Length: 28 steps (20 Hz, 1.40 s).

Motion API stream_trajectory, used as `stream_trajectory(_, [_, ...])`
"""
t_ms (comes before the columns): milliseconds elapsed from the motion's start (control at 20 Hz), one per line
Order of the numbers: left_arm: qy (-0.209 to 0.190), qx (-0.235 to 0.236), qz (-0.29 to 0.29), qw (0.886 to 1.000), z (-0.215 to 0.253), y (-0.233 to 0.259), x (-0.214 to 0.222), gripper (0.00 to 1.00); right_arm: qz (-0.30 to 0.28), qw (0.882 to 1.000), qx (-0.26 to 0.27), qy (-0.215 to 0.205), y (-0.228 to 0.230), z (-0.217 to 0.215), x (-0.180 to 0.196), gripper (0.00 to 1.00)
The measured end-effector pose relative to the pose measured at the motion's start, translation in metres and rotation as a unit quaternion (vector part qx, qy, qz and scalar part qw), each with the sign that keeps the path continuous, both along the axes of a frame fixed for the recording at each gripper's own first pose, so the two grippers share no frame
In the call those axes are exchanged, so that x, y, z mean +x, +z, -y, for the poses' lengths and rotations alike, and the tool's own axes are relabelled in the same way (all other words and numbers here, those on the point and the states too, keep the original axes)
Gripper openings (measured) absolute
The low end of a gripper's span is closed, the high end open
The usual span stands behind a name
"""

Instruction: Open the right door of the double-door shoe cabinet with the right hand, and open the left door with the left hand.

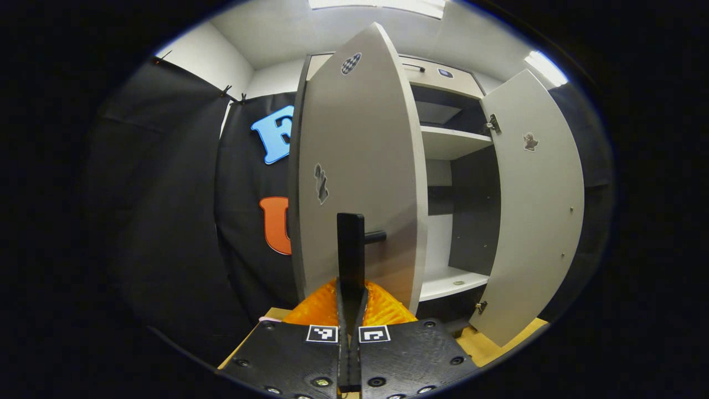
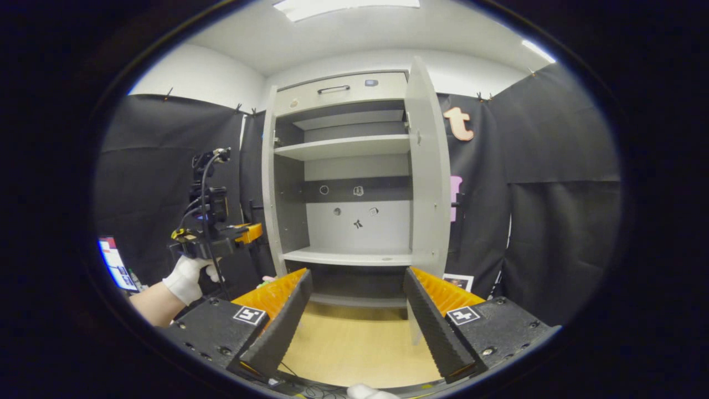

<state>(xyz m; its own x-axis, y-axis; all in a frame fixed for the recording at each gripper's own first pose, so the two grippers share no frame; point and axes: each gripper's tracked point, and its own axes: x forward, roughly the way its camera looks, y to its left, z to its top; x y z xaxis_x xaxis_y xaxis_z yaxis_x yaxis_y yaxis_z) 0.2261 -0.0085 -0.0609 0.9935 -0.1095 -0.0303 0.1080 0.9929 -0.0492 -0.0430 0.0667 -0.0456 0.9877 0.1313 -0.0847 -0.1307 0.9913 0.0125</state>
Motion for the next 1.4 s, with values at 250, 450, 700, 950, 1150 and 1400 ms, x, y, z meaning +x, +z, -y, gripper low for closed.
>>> stream_trajectory(250, [0.012,0.010,0.002,1.000,-0.031,-0.002,-0.010,0.00,-0.005,1.000,-0.001,0.017,-0.002,-0.015,0.003,1.00])
stream_trajectory(450, [0.016,-0.003,0.011,1.000,-0.055,-0.001,-0.019,0.00,-0.008,1.000,0.003,0.028,-0.003,-0.025,0.006,1.00])
stream_trajectory(700, [0.037,0.011,0.014,0.999,-0.093,0.000,-0.020,0.00,-0.013,0.999,0.007,0.037,-0.007,-0.030,0.013,1.00])
stream_trajectory(950, [0.026,-0.001,0.016,1.000,-0.112,0.001,-0.018,0.00,-0.019,0.999,0.004,0.042,-0.010,-0.033,0.018,1.00])
stream_trajectory(1150, [0.037,0.032,0.017,0.999,-0.117,-0.001,-0.017,0.00,-0.023,0.999,0.004,0.043,-0.012,-0.036,0.020,1.00])
stream_trajectory(1400, [0.042,0.011,0.009,0.999,-0.117,-0.003,-0.018,0.00,-0.019,0.999,0.000,0.046,-0.012,-0.036,0.021,1.00])
